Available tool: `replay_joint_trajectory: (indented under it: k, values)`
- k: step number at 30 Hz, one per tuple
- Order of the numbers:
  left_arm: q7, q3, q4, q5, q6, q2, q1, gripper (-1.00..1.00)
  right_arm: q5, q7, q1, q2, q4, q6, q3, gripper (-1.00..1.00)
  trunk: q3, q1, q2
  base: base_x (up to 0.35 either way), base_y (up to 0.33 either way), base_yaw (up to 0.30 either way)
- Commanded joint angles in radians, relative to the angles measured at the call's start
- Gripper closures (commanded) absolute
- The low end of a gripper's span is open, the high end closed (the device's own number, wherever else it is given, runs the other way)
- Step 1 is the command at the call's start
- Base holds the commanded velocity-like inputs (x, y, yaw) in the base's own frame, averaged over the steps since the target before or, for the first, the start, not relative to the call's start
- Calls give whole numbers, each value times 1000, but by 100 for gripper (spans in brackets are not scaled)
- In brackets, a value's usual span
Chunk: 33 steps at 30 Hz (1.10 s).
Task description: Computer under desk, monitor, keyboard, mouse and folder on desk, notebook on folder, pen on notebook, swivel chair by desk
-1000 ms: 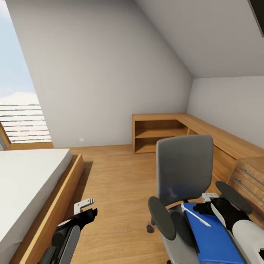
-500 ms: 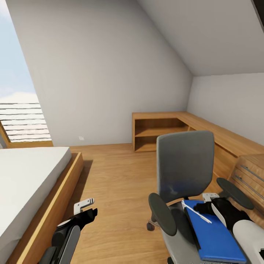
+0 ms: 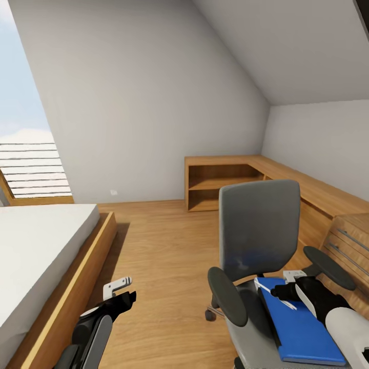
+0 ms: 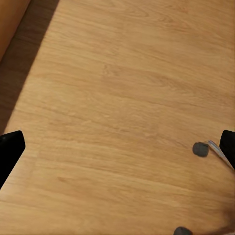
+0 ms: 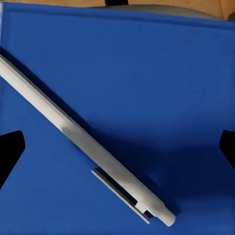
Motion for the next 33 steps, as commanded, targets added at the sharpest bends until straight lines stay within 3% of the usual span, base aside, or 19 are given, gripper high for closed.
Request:
replay_joint_trajectory:
  k: [1,8,11,33]
  values:
    - [8,1,-2,11,3,-1,-1,-100,-4,1,0,-2,-2,5,8,-100,-1,0,-1,0,0,0]
    - [8,1,-1,11,3,-1,-1,-100,-4,1,0,-1,-1,5,9,-100,-1,0,-1,0,0,0]
    - [8,1,-1,11,3,-1,-1,-100,-4,1,0,0,-1,5,10,-100,-10,11,-22,0,0,0]
    - [8,2,-1,8,3,-1,-1,-100,-4,1,0,0,-1,5,11,-100,-10,11,-22,-6,0,0]
